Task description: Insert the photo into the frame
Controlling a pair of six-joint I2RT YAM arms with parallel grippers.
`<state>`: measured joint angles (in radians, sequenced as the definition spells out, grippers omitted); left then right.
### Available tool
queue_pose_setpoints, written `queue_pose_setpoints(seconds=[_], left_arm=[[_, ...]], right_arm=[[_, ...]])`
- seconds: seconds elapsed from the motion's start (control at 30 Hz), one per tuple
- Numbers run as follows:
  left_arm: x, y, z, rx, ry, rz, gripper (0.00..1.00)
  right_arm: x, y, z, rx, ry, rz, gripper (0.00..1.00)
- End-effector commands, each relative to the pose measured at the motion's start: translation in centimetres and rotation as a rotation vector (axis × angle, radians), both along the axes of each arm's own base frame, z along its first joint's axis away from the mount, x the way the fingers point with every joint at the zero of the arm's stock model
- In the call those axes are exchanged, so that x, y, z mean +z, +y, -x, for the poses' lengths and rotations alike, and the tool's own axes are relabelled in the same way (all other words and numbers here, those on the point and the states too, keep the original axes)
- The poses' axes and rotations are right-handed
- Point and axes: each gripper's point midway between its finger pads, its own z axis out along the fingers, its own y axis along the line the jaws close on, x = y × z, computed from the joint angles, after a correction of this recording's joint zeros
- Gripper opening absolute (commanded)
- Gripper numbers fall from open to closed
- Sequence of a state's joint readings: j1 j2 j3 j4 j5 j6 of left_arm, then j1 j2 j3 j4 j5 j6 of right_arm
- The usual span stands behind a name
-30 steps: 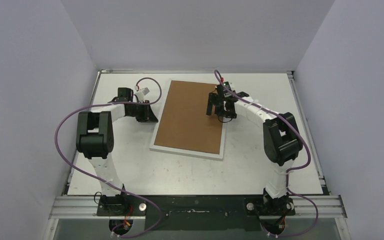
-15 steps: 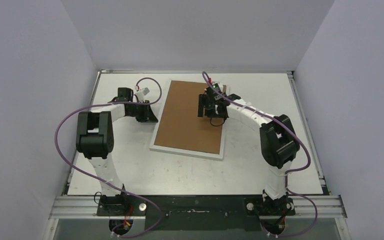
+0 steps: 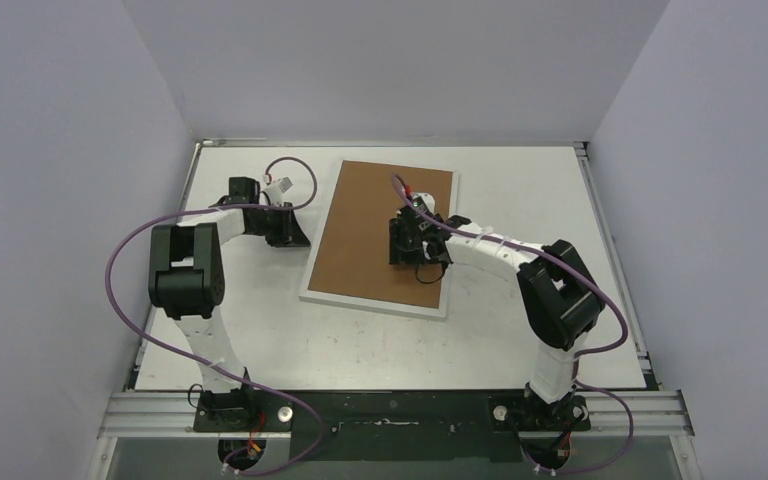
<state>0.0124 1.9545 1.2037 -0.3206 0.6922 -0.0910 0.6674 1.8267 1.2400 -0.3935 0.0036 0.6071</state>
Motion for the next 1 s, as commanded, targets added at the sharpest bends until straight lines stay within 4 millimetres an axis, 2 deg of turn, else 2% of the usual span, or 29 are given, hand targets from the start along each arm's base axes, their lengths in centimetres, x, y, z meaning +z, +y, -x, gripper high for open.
queue_pose_setpoints(seconds=[0.0, 0.33, 0.5, 0.6, 0.67, 0.8, 0.87, 0.97], left_arm=[[1.2, 1.2, 0.1, 0.003, -0.028, -0.024, 0.14], [2.2, 1.1, 0.2, -0.004, -0.026, 0.003, 0.14], [2.8, 1.0, 0.5, -0.022, -0.042, 0.017, 0.14], [2.9, 1.1, 0.6, -0.028, -0.037, 0.018, 0.14], [3.3, 1.1, 0.5, -0.032, -0.041, 0.017, 0.14], [4.9, 1.5, 0.2, -0.030, -0.052, 0.035, 0.15], [5.6, 1.8, 0.0, -0.023, -0.065, 0.044, 0.15], [6.2, 1.9, -0.4, -0.018, -0.075, 0.048, 0.16]], right_arm=[[1.6, 0.2, -0.5, -0.018, -0.047, -0.043, 0.58], [-0.5, -0.6, 0.5, -0.052, -0.012, -0.033, 0.60], [-2.1, -0.8, 1.2, -0.061, 0.014, -0.024, 0.61], [-2.1, -0.8, 1.1, -0.061, 0.009, -0.025, 0.64], [-0.5, -0.6, 0.5, -0.061, -0.012, -0.038, 0.70], [7.2, 0.1, -2.7, -0.062, -0.133, -0.151, 0.84], [10.3, -0.4, -4.8, -0.062, -0.193, -0.174, 0.88], [12.0, -2.2, -9.0, -0.097, -0.246, -0.144, 0.89]])
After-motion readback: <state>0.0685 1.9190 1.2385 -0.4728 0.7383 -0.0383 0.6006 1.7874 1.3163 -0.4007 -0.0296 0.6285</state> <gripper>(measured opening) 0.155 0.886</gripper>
